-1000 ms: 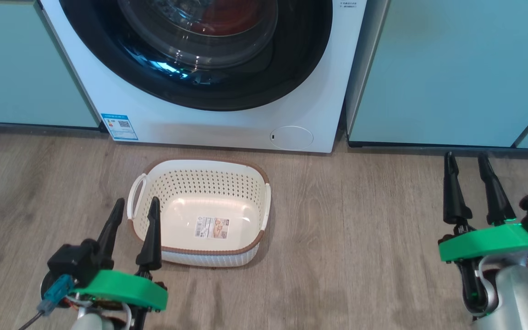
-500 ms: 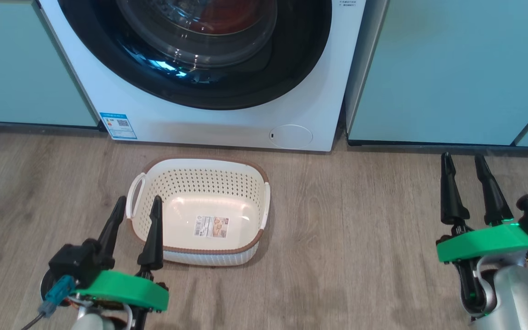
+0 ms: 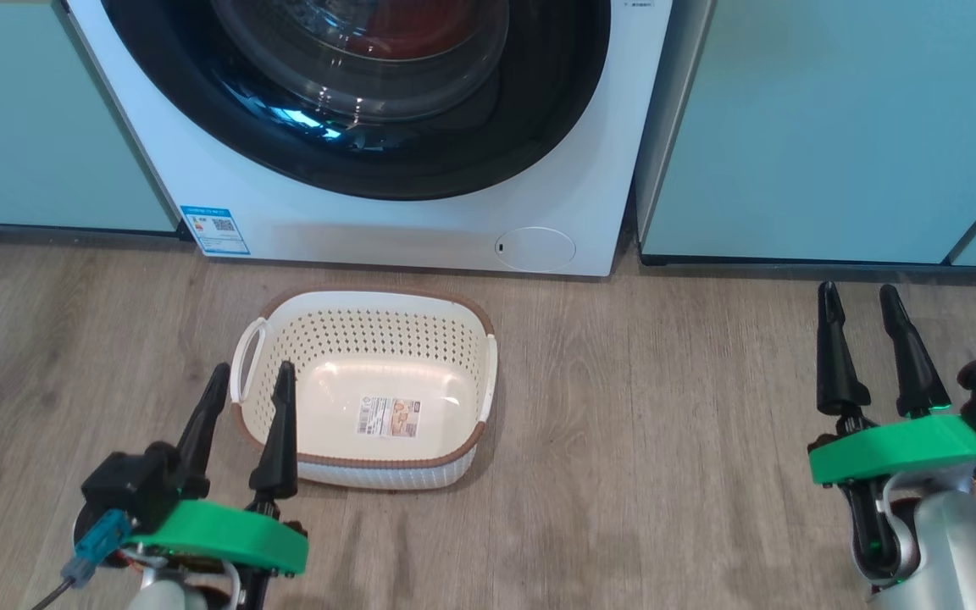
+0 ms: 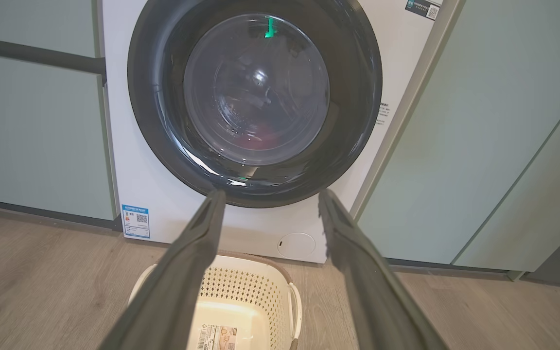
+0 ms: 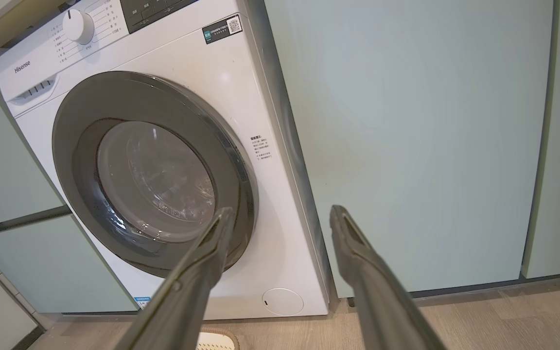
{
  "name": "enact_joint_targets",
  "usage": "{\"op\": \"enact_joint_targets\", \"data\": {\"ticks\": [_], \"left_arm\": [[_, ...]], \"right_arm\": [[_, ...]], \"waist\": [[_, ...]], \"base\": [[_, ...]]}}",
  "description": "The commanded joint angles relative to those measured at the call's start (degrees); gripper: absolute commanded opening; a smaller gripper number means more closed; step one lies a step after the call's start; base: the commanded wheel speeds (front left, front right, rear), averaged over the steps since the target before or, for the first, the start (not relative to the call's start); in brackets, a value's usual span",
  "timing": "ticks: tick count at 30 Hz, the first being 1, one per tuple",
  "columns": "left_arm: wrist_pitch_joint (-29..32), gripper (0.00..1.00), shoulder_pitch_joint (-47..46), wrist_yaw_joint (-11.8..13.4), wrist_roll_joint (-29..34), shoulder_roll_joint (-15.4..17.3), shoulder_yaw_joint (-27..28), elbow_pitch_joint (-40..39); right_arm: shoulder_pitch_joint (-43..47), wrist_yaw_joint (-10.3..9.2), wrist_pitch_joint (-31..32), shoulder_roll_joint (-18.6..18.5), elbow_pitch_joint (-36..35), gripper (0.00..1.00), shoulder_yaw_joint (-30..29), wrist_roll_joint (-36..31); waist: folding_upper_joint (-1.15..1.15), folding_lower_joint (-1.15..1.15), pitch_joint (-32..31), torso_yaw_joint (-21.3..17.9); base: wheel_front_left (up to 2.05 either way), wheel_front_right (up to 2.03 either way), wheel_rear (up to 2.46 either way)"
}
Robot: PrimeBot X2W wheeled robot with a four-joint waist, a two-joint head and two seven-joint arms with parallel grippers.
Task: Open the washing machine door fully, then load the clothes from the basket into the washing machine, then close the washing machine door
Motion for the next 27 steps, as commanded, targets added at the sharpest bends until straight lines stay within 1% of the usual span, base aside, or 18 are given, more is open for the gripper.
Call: {"op": "enact_joint_targets", "data": {"ticks": [1,13,14,19,27], "left_arm": [[-0.54,1.0,-2.25,-0.13,-0.32,0.61,2.28,-1.56],[-0.54,1.0,-2.4,-0.74,-1.38,0.61,2.28,-1.19],[0.01,0.0,-0.01,-0.56,-1.17,0.0,0.39,0.36],[0.41,0.0,2.12,-0.49,-1.36,-0.22,-0.34,5.34],[1.72,0.0,1.51,-0.62,-6.04,-0.16,0.31,5.63]], "right_arm": [[-1.19,-0.01,-0.36,0.03,-1.67,1.0,1.29,0.22],[-1.14,-0.01,-0.36,0.03,-1.44,1.0,1.35,-0.05],[-0.01,0.0,0.02,0.0,0.27,0.0,0.01,0.02],[2.33,0.0,0.12,0.21,5.03,0.0,0.34,0.18],[2.21,0.0,1.51,0.2,4.84,0.0,0.23,4.76]], "waist": [[0.0,0.0,-0.06,-0.03],[0.0,0.0,-0.51,0.37],[0.0,0.0,-0.52,0.36],[0.0,0.0,-0.53,0.37],[0.0,0.0,-0.56,0.38]], "base": [[0.0,0.0,0.0],[0.0,0.0,0.0],[0.0,0.0,0.0],[0.0,0.0,0.0],[0.0,0.0,0.0]]}}
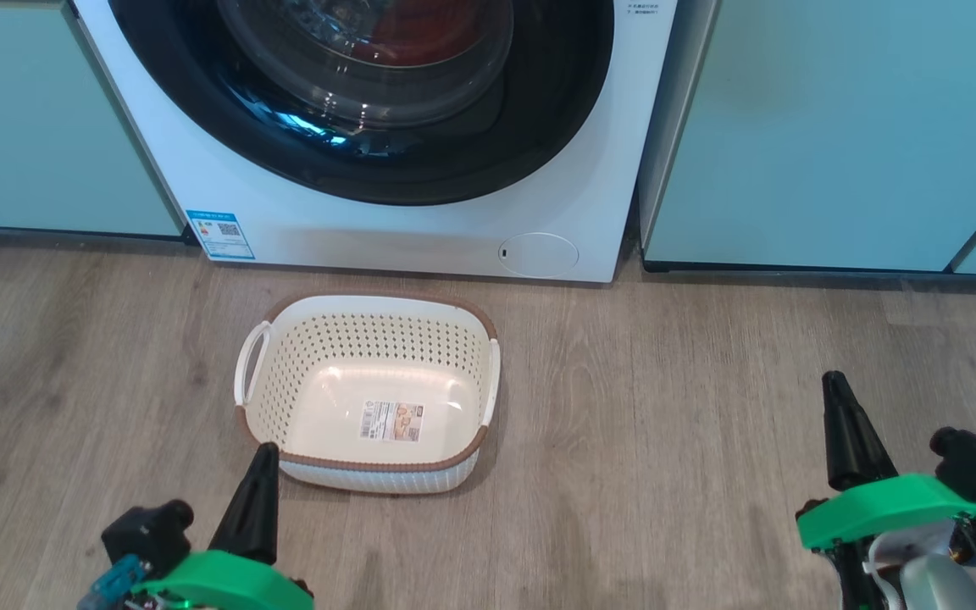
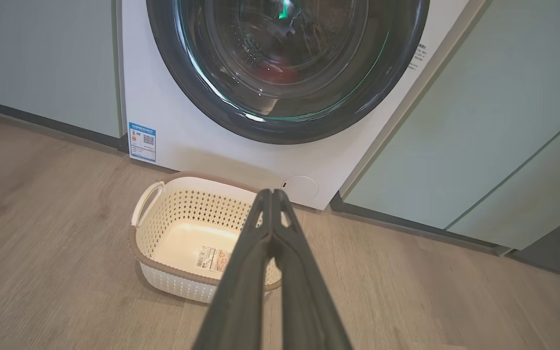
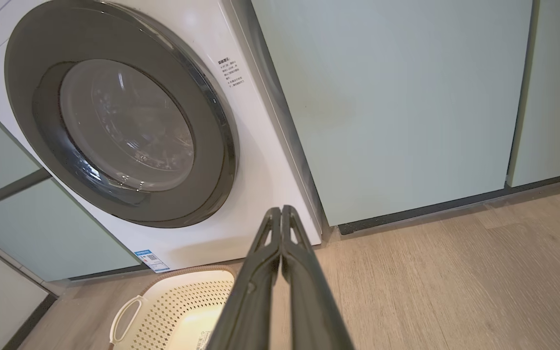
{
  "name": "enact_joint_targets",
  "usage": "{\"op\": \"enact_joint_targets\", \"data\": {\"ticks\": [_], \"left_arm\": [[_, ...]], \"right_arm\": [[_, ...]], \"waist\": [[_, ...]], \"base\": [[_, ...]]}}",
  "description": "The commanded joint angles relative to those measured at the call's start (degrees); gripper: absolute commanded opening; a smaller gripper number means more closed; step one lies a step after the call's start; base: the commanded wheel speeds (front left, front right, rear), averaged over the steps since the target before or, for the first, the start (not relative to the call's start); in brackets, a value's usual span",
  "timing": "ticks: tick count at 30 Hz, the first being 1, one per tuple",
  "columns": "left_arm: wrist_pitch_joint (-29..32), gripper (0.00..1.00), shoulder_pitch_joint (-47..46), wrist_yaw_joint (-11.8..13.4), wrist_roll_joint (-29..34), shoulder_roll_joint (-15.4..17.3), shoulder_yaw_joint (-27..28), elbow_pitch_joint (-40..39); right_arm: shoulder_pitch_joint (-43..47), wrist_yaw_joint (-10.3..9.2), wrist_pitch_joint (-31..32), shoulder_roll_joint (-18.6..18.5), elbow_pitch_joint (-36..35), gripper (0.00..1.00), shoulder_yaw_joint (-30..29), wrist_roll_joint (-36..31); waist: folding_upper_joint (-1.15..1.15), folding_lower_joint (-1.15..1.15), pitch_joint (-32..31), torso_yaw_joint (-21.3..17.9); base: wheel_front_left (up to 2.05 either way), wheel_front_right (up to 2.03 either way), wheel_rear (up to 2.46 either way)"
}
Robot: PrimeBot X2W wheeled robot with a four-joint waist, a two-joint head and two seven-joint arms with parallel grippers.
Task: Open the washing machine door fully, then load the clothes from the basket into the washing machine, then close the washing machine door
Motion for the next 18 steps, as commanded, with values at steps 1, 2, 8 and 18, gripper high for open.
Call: {"op": "enact_joint_targets", "data": {"ticks": [1,2,8,18], "left_arm": [[0.45,0.0,-2.34,-0.16,-1.63,0.07,0.7,-1.76],[0.61,0.0,-2.42,-0.17,-2.22,0.08,0.78,-1.73],[1.6,0.0,-2.86,-0.28,-5.73,0.12,1.28,-1.54],[3.09,0.0,-3.53,-0.43,-11.01,0.18,2.01,-1.26]], "right_arm": [[-2.43,0.0,0.53,-0.21,-2.09,0.0,-0.17,1.73],[-2.43,0.0,0.69,-0.21,-2.13,0.0,-0.17,2.31],[-2.46,0.0,1.67,-0.22,-2.36,0.0,-0.19,5.78],[-2.53,0.0,3.18,-0.23,-2.66,0.0,-0.25,10.96]], "waist": [[0.0,0.0,-0.01,0.0],[0.0,0.0,-0.01,0.0],[0.0,0.0,-0.03,0.01],[0.0,0.0,-0.05,0.02]], "base": [[0.0,0.0,0.0],[0.0,0.0,0.0],[0.0,0.0,0.0],[0.0,0.0,0.0]]}}
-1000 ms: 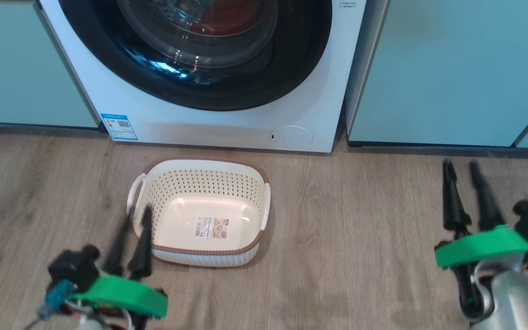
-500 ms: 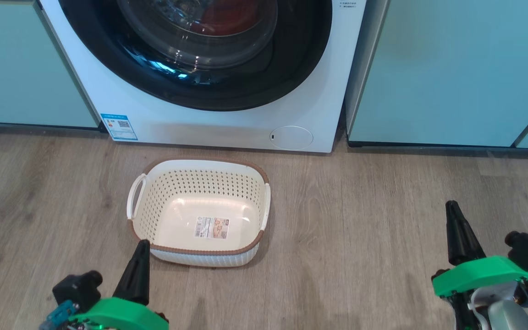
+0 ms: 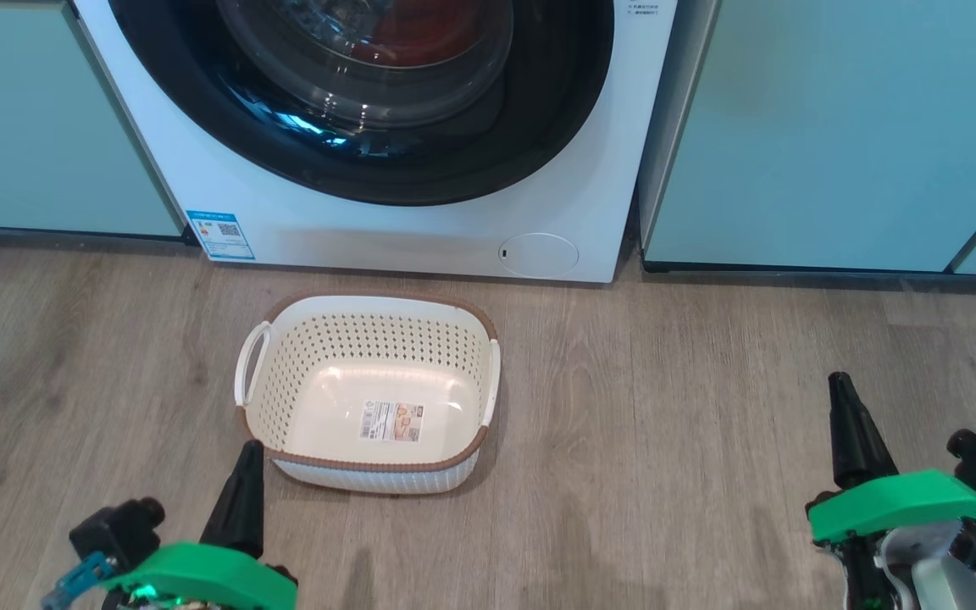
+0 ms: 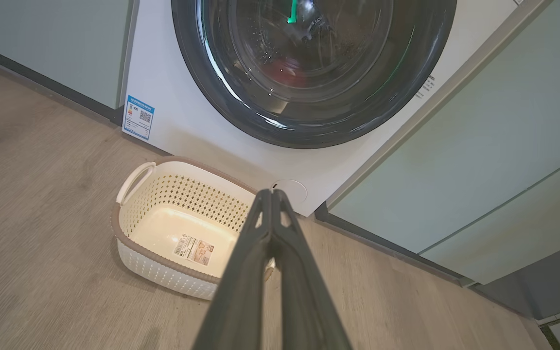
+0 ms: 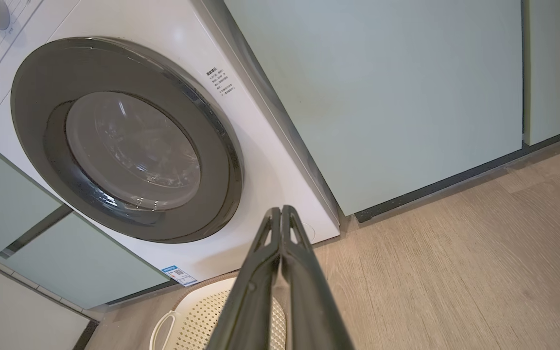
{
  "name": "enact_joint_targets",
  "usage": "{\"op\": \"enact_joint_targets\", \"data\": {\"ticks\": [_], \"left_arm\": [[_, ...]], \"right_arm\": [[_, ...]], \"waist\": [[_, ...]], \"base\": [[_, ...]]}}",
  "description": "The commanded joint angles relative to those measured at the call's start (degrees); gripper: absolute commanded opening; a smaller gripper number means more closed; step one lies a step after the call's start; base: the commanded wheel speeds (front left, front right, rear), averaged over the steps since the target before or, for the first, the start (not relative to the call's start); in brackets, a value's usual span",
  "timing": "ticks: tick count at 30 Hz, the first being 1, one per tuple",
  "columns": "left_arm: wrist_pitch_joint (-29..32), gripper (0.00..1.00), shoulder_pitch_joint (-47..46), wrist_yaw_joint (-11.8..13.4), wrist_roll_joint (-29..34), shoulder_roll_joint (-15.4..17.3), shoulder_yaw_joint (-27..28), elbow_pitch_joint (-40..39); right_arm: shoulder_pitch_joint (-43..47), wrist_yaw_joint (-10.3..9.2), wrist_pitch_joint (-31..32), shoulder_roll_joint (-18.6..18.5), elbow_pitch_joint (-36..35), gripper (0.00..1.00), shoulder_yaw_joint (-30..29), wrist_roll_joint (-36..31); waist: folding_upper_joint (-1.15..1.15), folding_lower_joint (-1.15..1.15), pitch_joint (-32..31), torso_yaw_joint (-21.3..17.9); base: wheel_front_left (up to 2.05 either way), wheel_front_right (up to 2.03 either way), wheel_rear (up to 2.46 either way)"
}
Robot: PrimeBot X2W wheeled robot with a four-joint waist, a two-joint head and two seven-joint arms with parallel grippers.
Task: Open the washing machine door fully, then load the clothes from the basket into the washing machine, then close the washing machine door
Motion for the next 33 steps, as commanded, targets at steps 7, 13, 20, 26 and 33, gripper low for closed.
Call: {"op": "enact_joint_targets", "data": {"ticks": [7,13,20,26,33], "left_arm": [[1.28,0.0,-3.44,-0.47,-4.67,0.22,1.26,-1.32],[2.27,0.0,-3.89,-0.57,-8.19,0.26,1.75,-1.14],[3.42,0.0,-4.41,-0.69,-12.27,0.31,2.32,-0.92],[4.58,0.0,-4.93,-0.81,-16.38,0.35,2.89,-0.71],[5.73,0.0,-5.45,-0.93,-20.48,0.4,3.46,-0.49]], "right_arm": [[-2.56,0.0,1.41,-0.27,-2.44,0.0,-0.19,4.71],[-2.61,0.0,2.42,-0.28,-2.63,0.0,-0.24,8.17],[-2.68,0.0,3.6,-0.29,-2.85,0.0,-0.3,12.18],[-2.75,0.0,4.78,-0.3,-3.07,0.0,-0.36,16.22],[-2.82,0.0,5.96,-0.31,-3.29,0.0,-0.42,20.25]], "waist": [[0.0,0.0,-0.02,0.01],[0.0,0.0,-0.04,0.01],[0.0,0.0,-0.06,0.02],[0.0,0.0,-0.08,0.02],[0.0,0.0,-0.1,0.03]], "base": [[0.0,0.0,0.0],[0.0,0.0,0.0],[0.0,0.0,0.0],[0.0,0.0,0.0],[0.0,0.0,0.0]]}}
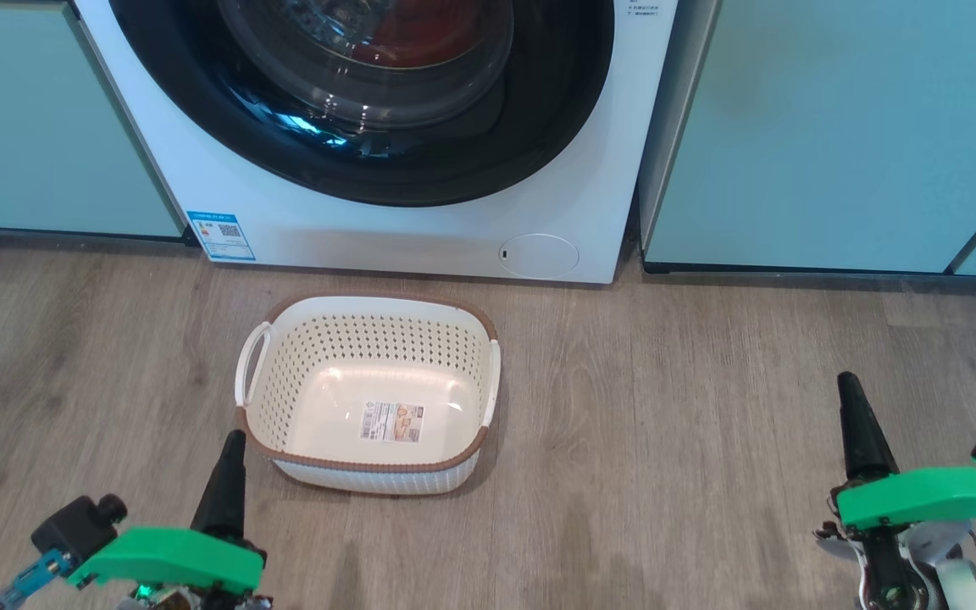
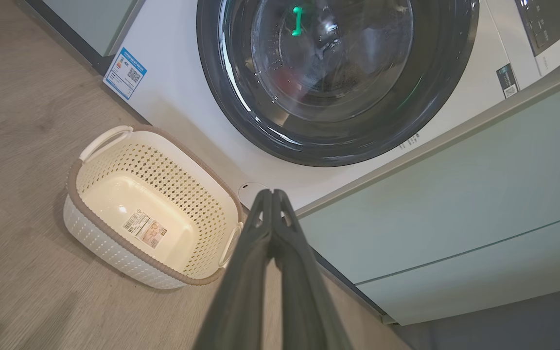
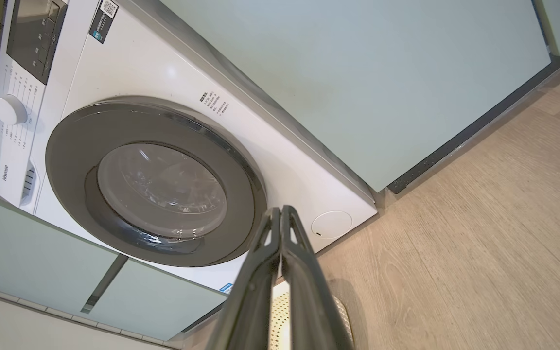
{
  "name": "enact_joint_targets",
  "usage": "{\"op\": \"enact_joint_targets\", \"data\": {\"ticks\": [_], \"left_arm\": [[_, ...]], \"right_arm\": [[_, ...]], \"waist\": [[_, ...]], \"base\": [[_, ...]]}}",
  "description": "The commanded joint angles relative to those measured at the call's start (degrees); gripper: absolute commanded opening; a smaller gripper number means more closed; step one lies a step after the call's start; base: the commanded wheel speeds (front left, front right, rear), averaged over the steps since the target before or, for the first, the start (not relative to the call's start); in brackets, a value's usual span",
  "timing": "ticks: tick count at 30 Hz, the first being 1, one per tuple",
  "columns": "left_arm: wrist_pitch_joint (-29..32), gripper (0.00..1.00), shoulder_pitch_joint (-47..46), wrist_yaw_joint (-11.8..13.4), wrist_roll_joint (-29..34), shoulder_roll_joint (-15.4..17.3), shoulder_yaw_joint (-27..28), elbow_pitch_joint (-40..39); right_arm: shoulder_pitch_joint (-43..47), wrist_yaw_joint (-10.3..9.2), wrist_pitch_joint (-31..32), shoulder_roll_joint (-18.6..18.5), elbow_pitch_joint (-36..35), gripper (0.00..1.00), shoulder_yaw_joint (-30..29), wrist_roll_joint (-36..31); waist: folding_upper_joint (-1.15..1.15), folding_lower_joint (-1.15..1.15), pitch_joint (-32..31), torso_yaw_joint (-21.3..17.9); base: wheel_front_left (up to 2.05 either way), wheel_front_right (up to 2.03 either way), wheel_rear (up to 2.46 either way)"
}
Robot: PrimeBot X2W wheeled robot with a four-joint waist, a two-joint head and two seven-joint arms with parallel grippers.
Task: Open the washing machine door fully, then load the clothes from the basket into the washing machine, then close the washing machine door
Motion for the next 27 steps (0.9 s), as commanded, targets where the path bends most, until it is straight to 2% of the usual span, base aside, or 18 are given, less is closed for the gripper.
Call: {"op": "enact_joint_targets", "data": {"ticks": [1,27], "left_arm": [[0.45,0.0,-3.48,-0.46,-1.83,0.39,1.32,-1.55],[4.58,0.0,-5.35,-0.89,-16.47,0.56,3.36,-0.78]], "right_arm": [[-2.74,0.0,0.5,-0.31,-2.37,0.0,0.38,1.94],[-2.99,-0.01,4.71,-0.34,-3.16,0.0,0.17,16.33]], "waist": [[0.0,0.0,-0.01,0.0],[0.0,0.0,-0.08,0.02]], "base": [[0.0,0.0,0.0],[0.0,0.0,0.0]]}}
